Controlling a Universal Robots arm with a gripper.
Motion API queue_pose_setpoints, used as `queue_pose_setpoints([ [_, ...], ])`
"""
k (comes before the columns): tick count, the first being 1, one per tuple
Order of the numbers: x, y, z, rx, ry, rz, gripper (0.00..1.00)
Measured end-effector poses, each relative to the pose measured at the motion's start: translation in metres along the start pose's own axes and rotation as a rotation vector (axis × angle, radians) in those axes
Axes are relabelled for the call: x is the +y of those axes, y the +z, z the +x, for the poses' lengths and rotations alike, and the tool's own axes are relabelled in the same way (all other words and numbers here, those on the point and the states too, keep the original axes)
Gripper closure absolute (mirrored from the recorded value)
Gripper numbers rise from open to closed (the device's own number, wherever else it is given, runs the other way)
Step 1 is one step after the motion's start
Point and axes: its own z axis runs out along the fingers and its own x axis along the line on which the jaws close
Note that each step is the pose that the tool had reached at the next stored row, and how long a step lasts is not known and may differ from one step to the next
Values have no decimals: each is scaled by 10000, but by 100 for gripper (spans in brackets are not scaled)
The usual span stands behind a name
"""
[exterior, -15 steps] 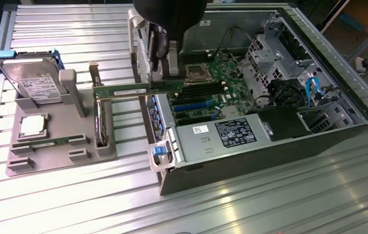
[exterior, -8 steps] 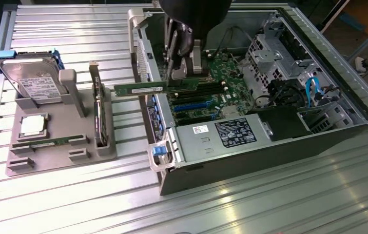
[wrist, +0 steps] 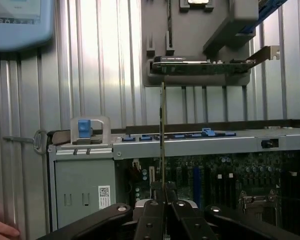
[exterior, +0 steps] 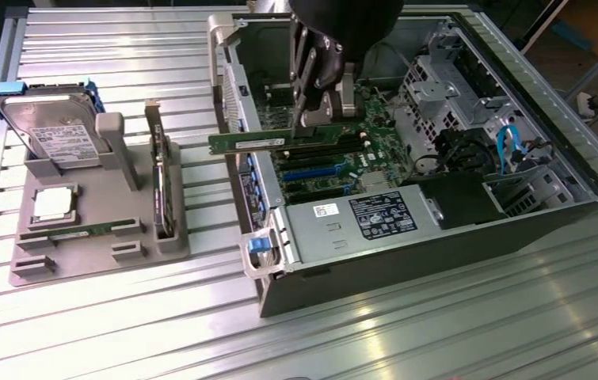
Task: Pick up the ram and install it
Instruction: 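Pick up the ram and move it above insertion slot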
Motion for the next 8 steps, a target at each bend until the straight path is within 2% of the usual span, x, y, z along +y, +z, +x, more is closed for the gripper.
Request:
queue_pose_setpoints([
  [8,-195,-7,-9,1,0,-2,88],
])
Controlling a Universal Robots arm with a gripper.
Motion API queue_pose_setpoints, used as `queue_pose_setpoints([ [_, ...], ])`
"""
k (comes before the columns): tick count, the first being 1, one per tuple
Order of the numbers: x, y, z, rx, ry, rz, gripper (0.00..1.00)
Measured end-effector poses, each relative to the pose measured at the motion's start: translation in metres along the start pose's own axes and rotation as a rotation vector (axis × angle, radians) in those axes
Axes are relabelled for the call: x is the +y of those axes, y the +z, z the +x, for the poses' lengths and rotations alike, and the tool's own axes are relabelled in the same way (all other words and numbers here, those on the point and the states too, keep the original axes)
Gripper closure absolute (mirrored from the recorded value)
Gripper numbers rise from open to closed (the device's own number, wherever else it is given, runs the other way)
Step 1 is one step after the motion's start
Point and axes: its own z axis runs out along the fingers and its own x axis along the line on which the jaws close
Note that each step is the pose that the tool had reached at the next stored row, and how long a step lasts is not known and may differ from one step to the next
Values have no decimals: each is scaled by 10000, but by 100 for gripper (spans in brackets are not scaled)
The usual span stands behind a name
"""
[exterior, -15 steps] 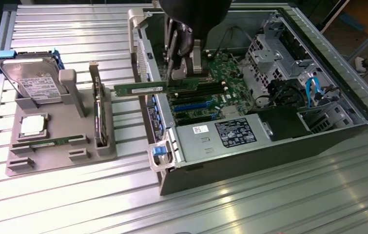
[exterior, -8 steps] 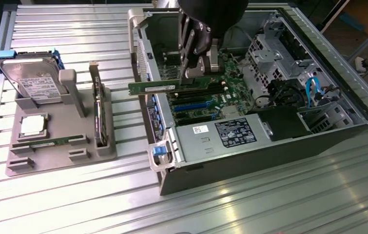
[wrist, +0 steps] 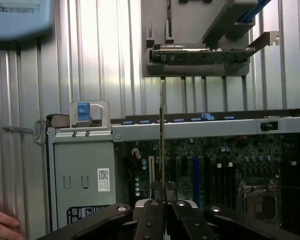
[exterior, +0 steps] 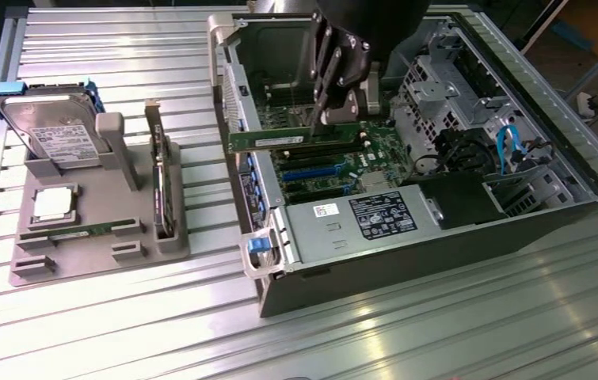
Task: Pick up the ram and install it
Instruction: 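Pick up the ram and move it above insertion slot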
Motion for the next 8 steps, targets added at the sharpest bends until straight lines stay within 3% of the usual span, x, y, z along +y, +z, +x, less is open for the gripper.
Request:
queue_pose_setpoints([
  [8,-208,-7,-9,-1,0,-1,88],
])
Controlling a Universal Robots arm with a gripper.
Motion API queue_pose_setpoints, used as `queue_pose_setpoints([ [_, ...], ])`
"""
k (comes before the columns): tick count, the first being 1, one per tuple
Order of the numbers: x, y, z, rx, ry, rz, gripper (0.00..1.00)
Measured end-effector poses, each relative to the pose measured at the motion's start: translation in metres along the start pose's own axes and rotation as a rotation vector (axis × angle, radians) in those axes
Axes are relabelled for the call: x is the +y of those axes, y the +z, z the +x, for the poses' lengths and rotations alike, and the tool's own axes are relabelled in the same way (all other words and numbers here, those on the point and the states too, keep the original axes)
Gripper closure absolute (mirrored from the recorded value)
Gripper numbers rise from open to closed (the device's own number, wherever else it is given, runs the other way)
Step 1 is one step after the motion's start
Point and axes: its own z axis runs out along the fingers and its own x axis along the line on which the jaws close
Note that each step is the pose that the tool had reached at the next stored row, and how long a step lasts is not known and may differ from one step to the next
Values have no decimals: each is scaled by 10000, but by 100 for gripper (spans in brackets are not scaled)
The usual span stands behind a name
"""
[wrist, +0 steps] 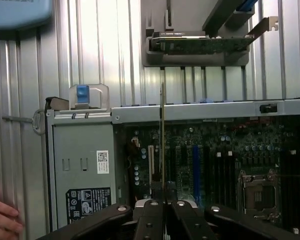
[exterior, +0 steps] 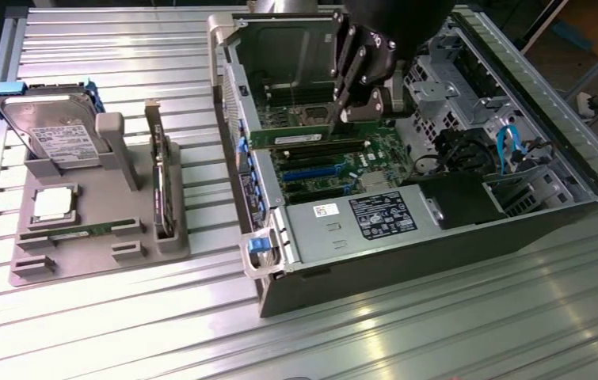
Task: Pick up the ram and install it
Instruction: 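Pick up the ram and move it above insertion slot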
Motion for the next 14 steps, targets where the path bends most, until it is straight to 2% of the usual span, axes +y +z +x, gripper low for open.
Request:
queue_pose_setpoints([
  [14,-388,-14,-18,1,0,-4,88],
])
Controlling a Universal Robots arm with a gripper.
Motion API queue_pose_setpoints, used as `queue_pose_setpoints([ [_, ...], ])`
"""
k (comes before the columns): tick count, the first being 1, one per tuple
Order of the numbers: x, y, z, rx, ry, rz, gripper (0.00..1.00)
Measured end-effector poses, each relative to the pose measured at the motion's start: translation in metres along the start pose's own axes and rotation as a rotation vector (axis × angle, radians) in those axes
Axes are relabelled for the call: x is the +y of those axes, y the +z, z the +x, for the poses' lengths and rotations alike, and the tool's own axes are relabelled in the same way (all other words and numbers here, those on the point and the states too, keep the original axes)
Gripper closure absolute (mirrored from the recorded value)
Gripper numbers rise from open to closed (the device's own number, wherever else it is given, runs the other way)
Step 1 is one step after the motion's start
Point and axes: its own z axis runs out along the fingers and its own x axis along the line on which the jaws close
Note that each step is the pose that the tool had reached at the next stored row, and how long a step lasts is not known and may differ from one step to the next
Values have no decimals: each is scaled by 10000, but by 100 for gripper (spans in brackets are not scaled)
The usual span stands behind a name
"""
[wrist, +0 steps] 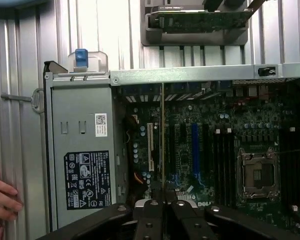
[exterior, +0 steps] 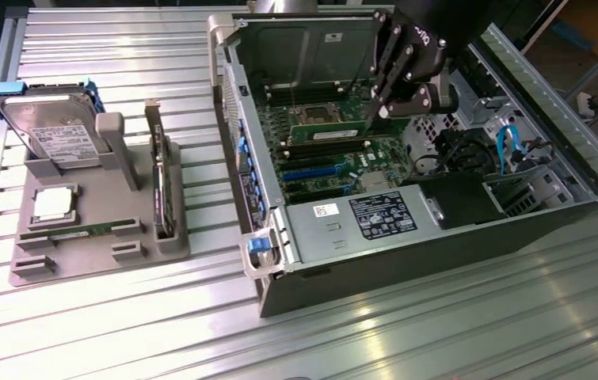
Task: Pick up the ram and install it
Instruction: 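Pick up the ram and move it above insertion slot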
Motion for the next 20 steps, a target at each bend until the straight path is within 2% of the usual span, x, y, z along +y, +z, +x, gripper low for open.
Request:
queue_pose_setpoints([
  [13,-301,-11,-13,0,0,-2,88],
  [20,-325,-12,-15,-1,0,-2,88],
])
